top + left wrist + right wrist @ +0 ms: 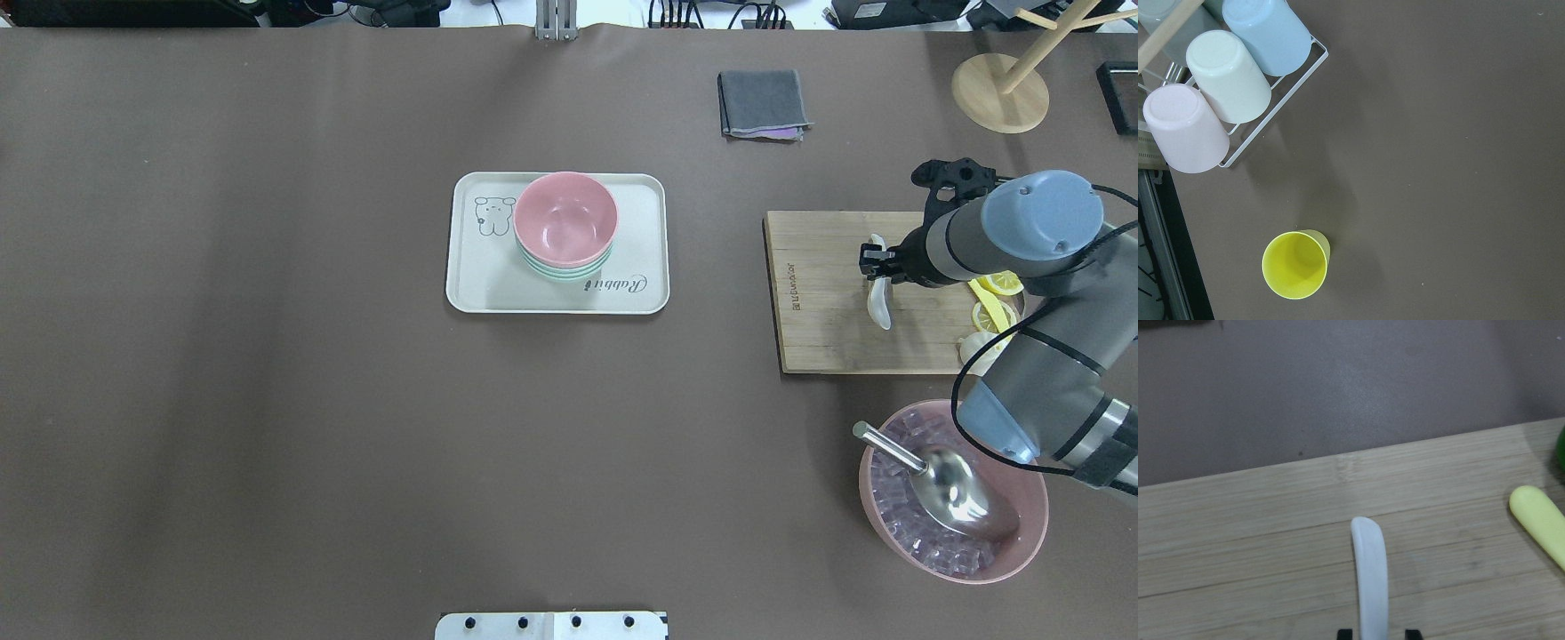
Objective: Stack pink bowl on green and place spoon
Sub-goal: 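Lower the right gripper and grasp the white spoon on the board, then lift the white spoon and carry it over the stacked bowls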
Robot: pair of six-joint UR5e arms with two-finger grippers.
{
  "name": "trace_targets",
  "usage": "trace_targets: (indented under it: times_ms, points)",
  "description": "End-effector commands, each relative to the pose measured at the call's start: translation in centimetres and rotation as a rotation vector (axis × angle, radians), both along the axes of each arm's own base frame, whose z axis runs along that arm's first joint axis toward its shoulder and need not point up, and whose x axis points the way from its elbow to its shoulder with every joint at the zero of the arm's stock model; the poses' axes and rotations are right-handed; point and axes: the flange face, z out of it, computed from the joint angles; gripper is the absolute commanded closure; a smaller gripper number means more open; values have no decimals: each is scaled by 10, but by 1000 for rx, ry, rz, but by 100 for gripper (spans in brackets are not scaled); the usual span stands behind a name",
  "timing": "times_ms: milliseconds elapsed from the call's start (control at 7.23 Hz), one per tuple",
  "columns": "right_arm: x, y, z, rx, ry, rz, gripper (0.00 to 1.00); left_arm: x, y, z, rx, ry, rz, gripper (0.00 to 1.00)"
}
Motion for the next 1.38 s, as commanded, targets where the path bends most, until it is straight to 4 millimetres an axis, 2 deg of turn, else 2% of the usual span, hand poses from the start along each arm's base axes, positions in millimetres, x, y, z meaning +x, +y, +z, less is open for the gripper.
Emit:
trace_targets:
  times_ms: [0,138,415,691,830,968,1106,1245]
  points:
    - [-1,-2,1,-1,6,5,76,0,0,1,-1,0,0,2]
    - [-2,-4,2,0,6,4,98,0,0,0,0,0,0,2]
    - [0,-4,-5,8,-3,6,100,0,0,0,-1,2,-1,2]
    - [22,-10,-32,29,-35,36,100,0,0,0,-1,2,-1,2]
    - [20,-15,-58,35,-43,40,100,0,0,0,-2,0,-1,2]
    - [4,-30,-106,-15,-42,79,100,1,0,0,-2,2,0,2]
    - [-30,-42,-174,-134,-46,175,100,0,0,-1,1,1,-1,2]
    - [-75,-36,-238,-145,-19,210,100,1,-1,-1,0,1,-1,2]
